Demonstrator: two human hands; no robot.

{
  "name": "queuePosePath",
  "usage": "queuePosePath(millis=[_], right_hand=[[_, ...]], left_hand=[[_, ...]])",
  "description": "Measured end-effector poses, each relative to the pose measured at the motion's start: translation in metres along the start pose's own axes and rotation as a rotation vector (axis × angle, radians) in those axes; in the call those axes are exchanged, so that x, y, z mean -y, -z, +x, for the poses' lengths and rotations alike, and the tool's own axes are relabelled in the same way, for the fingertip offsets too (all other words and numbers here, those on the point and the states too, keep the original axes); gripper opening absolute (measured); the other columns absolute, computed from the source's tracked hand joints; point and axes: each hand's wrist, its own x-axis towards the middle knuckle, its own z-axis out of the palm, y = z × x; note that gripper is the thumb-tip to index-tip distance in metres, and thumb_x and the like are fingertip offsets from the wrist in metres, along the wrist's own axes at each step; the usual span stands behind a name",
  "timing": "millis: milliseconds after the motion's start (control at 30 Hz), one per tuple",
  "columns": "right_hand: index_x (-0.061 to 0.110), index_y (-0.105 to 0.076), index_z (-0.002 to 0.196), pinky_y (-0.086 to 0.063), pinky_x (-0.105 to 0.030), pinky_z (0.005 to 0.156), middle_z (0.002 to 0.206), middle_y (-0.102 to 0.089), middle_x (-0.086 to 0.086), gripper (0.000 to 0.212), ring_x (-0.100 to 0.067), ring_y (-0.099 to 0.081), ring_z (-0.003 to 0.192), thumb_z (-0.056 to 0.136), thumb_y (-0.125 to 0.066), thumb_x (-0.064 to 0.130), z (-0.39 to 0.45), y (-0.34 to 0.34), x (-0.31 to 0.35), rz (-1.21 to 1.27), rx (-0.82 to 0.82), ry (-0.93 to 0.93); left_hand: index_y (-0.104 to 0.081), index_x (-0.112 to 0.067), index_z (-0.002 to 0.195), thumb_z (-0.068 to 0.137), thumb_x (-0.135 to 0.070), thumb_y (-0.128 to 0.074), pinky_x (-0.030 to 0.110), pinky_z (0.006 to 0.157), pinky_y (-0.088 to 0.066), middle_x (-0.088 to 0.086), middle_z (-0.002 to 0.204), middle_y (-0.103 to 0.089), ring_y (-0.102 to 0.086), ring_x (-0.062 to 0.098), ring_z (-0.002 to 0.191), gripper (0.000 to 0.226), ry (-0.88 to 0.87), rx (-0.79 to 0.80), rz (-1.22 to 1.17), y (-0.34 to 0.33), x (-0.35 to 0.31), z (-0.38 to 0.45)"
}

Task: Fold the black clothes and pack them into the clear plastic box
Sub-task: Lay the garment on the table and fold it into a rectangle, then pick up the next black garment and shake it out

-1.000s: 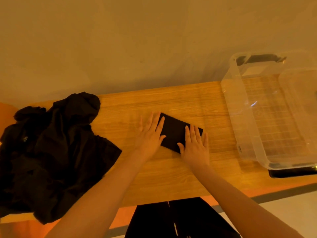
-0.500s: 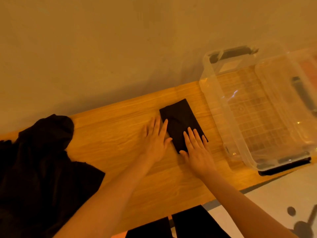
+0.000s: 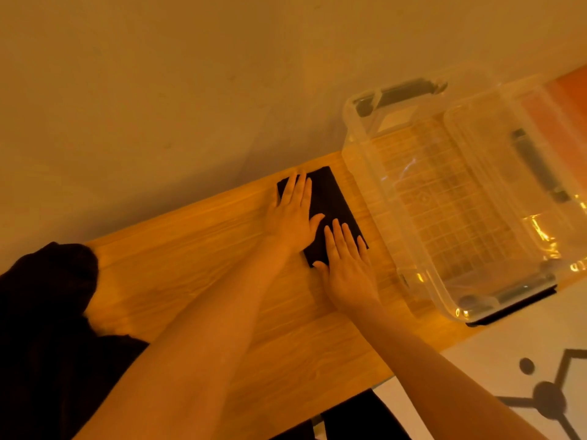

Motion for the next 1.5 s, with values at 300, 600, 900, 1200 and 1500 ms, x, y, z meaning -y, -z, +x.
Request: queuePosePath(millis=[300,600,900,1200,1500], right_hand=[[0.009,0.0,0.143,0.001,-0.039,0.113,0.154,0.0,-0.01,0.086,-0.019,0.009,0.139,0.079,0.027,0.06,0.007,-0.003,-0.006,0.008,-0.032,-0.025],[0.002,-0.044,0.134,-0.025,-0.043,0.11,0.14,-0.044,-0.018,0.068,-0.03,-0.035,0.132,0.099,-0.005,0.045,0.002,0.004,-0.024,0.032,-0.112,-0.046],[0.008,-0.013,0.147,-0.004,-0.041,0.114,0.155,-0.008,-0.013,0.099,-0.023,0.002,0.142,0.075,0.028,0.063,-0.004,0.017,-0.024,0.037,-0.007,-0.084],[0.017,0.019,0.139,0.011,-0.035,0.11,0.153,0.016,-0.004,0.079,-0.017,0.021,0.137,0.075,0.024,0.062,-0.021,0.04,0.027,-0.076,0.141,0.227],[0.013,0.002,0.149,0.002,-0.036,0.116,0.157,0.008,-0.005,0.063,-0.019,0.008,0.144,0.099,-0.023,0.042,-0.04,0.039,0.16,-0.174,0.22,0.644]], left_hand=[[0.007,-0.007,0.147,0.099,-0.042,-0.023,0.043,0.115,0.006,0.01,0.157,0.009,0.013,0.024,0.144,0.066,0.003,-0.076,-0.035,0.015,0.018,0.006],[0.012,-0.013,0.146,0.099,-0.046,-0.02,0.044,0.115,0.002,0.007,0.156,0.015,0.015,0.023,0.143,0.066,-0.026,0.031,-0.028,-0.025,-0.017,-0.04],[0.009,-0.015,0.148,0.098,-0.047,-0.024,0.045,0.114,0.007,0.006,0.156,0.016,0.015,0.022,0.143,0.067,-0.002,0.074,-0.108,-0.01,-0.022,-0.047],[-0.003,-0.012,0.148,0.094,-0.052,-0.017,0.045,0.112,0.011,0.007,0.154,0.009,0.014,0.025,0.141,0.069,0.293,0.017,-0.205,-0.008,0.003,-0.166],[-0.038,-0.009,0.14,0.092,-0.047,-0.028,0.051,0.107,-0.028,0.013,0.145,-0.039,-0.036,0.03,0.135,0.062,0.743,-0.067,-0.224,-0.015,0.061,-0.3]])
